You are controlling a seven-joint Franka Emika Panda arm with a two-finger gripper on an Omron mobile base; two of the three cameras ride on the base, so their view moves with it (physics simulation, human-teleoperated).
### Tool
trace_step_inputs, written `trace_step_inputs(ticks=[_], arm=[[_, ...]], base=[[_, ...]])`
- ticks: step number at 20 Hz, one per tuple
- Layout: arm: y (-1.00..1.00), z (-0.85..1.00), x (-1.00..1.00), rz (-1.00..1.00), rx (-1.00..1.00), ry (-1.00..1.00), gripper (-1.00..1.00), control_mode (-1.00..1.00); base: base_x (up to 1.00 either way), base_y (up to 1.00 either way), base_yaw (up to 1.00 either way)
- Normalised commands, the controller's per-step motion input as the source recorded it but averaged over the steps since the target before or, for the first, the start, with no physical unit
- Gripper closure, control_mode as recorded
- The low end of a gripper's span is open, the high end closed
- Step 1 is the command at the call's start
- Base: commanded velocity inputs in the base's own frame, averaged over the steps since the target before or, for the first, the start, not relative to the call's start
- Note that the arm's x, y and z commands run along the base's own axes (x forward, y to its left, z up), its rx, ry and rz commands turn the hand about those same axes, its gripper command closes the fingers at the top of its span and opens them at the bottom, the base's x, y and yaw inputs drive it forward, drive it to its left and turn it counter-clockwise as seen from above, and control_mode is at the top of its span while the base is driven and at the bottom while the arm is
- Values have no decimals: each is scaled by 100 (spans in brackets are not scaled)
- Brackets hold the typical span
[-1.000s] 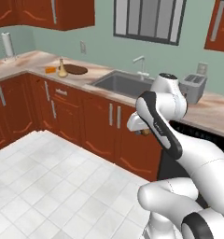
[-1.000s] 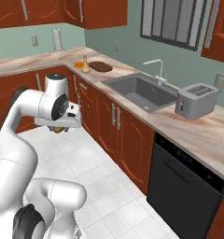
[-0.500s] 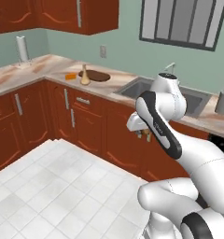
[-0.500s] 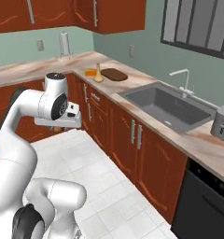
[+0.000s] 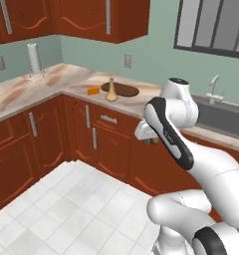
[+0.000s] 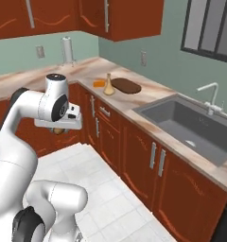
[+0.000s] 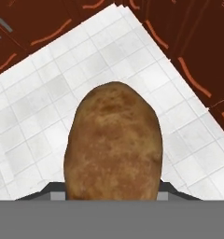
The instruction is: Retrieve the reheated potato from the microwave, then place the potato, cheese, and condiment on the cutting board.
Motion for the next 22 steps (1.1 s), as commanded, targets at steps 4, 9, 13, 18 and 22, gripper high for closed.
trace_step_inputs(ticks=[4, 9, 13, 18, 22], arm=[[0, 0, 0, 0, 0, 0, 100, 100], [0, 0, 0, 0, 0, 0, 100, 100], [0, 0, 0, 0, 0, 0, 100, 100], [0, 0, 0, 0, 0, 0, 100, 100], [0, 0, 0, 0, 0, 0, 100, 100]], base=[[82, 38, -16], [75, 39, -27], [65, 38, -41], [63, 38, -42], [62, 38, -41]])
